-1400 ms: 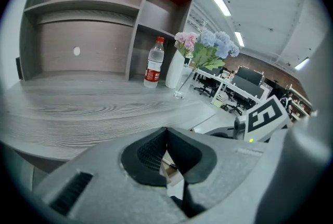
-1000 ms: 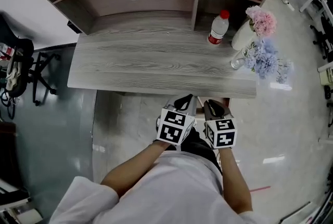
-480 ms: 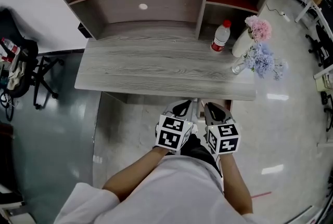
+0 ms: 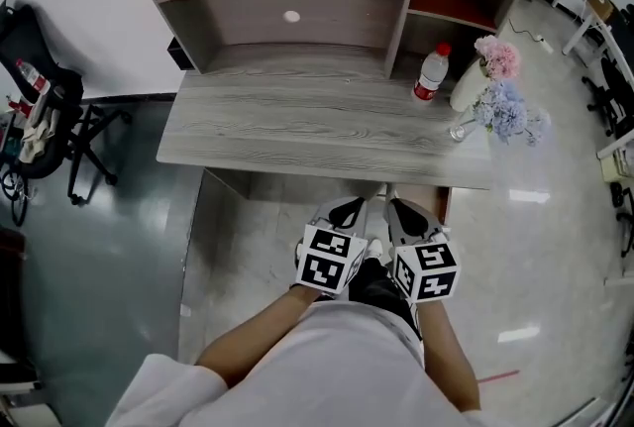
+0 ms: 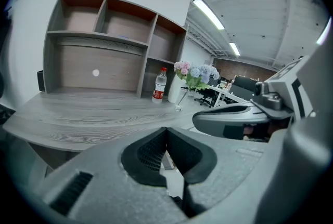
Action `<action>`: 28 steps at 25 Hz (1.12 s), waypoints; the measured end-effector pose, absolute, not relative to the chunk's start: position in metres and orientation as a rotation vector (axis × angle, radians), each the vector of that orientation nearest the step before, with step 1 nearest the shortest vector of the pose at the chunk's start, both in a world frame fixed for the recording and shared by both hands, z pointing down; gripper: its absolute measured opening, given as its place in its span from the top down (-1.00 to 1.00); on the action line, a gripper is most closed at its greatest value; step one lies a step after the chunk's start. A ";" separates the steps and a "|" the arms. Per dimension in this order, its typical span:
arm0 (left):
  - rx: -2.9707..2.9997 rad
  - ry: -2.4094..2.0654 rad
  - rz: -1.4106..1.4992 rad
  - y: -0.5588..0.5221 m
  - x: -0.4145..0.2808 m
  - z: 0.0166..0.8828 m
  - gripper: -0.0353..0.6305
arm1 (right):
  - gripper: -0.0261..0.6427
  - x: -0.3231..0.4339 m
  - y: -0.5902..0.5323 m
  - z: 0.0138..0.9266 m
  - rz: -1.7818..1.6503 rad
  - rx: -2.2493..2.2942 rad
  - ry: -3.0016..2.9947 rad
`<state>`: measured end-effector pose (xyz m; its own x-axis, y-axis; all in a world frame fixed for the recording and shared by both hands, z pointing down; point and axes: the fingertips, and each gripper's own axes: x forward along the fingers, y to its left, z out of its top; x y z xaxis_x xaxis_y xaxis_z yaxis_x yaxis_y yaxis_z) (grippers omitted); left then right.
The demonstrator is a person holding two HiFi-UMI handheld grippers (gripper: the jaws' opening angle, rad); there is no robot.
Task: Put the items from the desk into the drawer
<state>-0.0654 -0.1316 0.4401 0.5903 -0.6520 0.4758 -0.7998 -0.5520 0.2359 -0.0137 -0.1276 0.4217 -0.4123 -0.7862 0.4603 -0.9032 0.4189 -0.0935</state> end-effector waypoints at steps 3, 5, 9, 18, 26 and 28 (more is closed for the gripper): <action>2.401 -1.167 0.464 -0.125 -0.069 0.437 0.88 | 0.92 -0.021 -0.119 0.419 0.495 1.450 -2.354; 2.406 -1.164 0.457 -0.121 -0.070 0.435 0.88 | 0.92 -0.024 -0.114 0.419 0.505 1.444 -2.363; 2.423 -1.148 0.452 -0.113 -0.067 0.433 0.88 | 0.92 -0.026 -0.104 0.418 0.500 1.445 -2.362; 2.432 -1.115 0.439 -0.108 -0.065 0.433 0.88 | 0.92 -0.029 -0.094 0.419 0.501 1.462 -2.360; 2.437 -1.109 0.432 -0.103 -0.063 0.432 0.88 | 0.92 -0.028 -0.091 0.417 0.492 1.466 -2.356; 2.437 -1.107 0.436 -0.102 -0.063 0.432 0.88 | 0.92 -0.028 -0.090 0.416 0.490 1.467 -2.358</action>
